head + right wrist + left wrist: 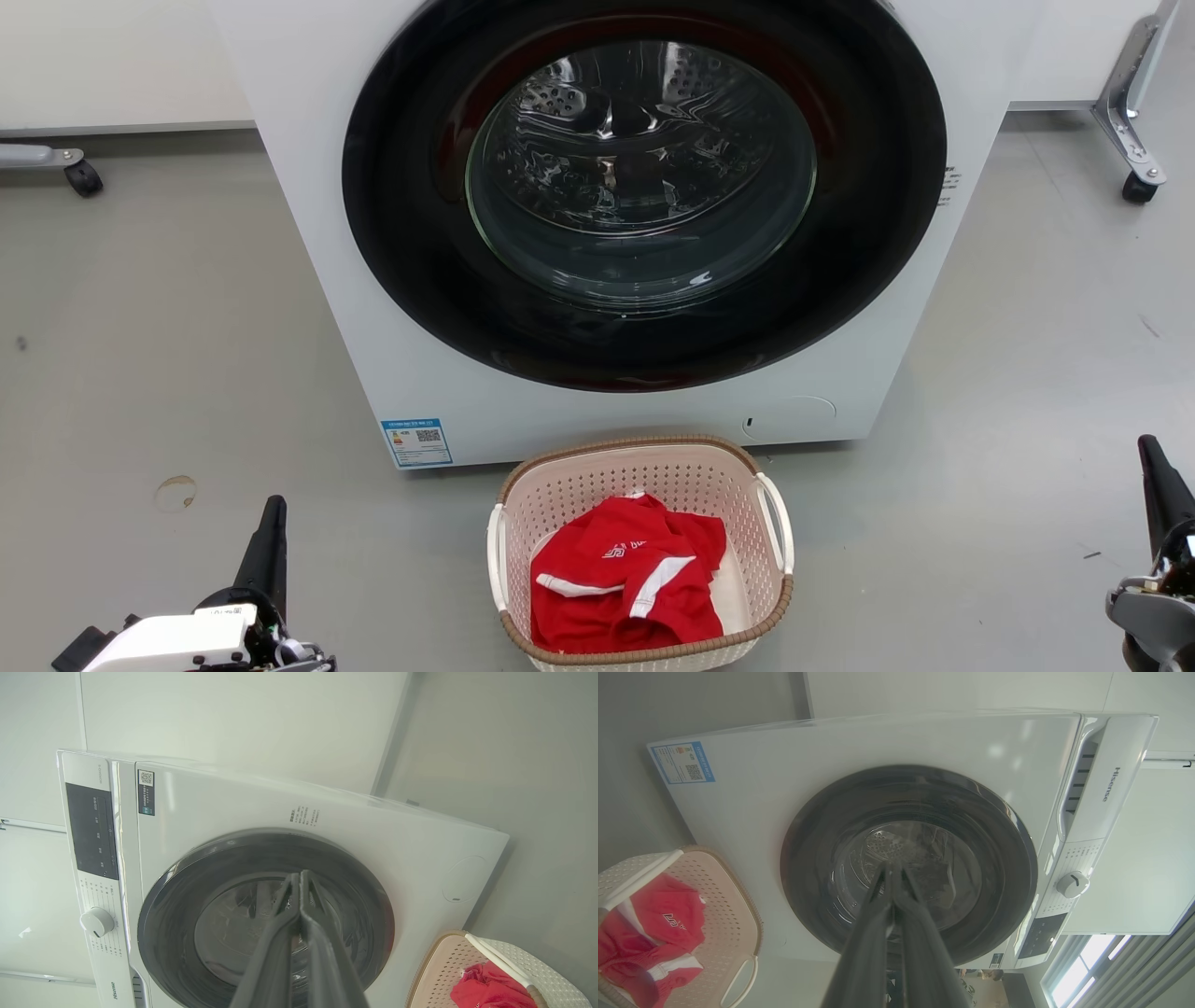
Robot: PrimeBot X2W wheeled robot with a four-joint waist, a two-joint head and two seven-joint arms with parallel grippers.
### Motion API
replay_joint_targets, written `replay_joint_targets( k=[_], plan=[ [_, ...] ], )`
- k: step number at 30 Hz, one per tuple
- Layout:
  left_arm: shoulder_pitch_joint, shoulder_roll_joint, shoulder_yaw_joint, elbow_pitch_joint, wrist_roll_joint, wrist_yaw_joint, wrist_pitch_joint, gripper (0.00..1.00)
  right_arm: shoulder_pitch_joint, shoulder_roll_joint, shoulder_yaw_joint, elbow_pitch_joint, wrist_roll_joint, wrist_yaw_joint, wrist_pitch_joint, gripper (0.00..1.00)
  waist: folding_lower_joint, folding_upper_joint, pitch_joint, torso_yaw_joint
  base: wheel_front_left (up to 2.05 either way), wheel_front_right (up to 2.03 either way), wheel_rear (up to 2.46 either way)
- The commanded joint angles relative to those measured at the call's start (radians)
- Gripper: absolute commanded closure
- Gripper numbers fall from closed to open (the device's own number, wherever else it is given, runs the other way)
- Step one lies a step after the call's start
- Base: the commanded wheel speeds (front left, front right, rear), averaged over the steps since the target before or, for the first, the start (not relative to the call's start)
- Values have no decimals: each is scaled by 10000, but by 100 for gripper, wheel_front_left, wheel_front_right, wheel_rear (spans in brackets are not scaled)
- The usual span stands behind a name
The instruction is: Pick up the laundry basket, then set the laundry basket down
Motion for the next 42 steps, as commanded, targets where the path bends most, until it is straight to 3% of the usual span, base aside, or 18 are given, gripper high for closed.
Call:
replay_joint_targets(
  k=[1, 42],
  plan=[
    [-506, 80, 325, -228, 25, -104, 44, 100, -479, -230, 118, -262, 31, 48, 95, 100, 0, -1, 0, 0, 0, 0, 0],
    [-512, 36, 387, -226, 77, -104, 95, 100, -483, -199, 74, -259, -6, 48, 130, 100, 0, -1, 0, 0, 0, 0, 0]
  ],
)
